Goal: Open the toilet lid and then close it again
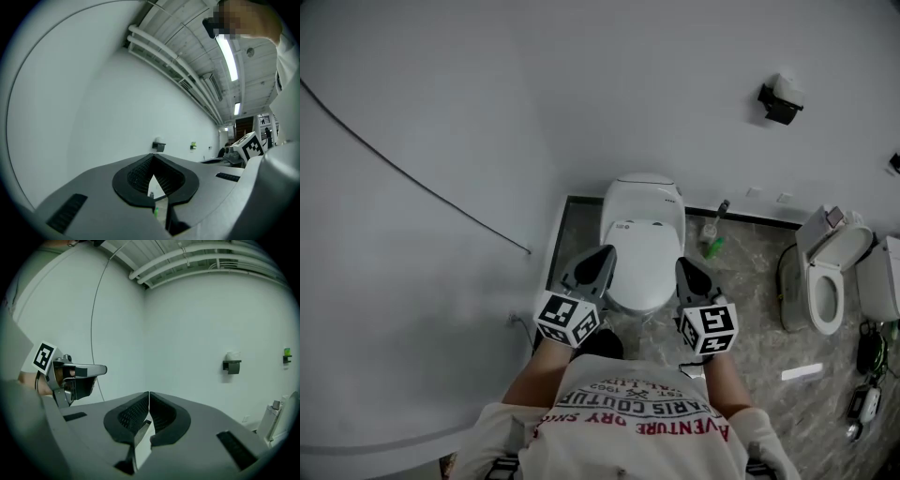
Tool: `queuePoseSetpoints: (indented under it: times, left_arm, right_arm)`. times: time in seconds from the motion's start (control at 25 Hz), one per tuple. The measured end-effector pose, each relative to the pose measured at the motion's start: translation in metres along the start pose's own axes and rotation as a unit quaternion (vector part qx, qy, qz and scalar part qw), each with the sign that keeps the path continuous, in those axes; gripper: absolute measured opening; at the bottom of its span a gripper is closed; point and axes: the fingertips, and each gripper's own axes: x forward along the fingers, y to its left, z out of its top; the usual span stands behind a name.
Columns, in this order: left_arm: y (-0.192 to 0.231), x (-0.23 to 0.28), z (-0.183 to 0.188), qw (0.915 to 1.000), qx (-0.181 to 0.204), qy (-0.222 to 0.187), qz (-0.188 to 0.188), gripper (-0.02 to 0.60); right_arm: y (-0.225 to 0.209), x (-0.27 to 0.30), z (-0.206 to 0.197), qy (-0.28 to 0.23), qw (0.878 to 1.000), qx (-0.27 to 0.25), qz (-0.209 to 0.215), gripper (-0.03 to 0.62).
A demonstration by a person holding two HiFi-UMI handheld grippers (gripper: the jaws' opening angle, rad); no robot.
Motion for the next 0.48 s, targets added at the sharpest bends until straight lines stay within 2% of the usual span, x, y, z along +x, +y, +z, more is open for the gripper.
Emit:
queuePoseSetpoints:
  times: [0.24, 0.48]
  left_arm:
    - [0.003, -0.001, 0.027, 0.9996, 0.019, -0.018, 0.012, 0.008]
    - [-0.002, 0.0, 0.013, 0.9996, 0.015, -0.011, 0.021, 0.008]
  right_arm:
    - [0.005, -0.003, 0.016, -0.017, 1.0, -0.012, -0.008, 0.017]
    - [0.007, -0.005, 0.007, -0.017, 1.0, -0.018, -0.004, 0.015]
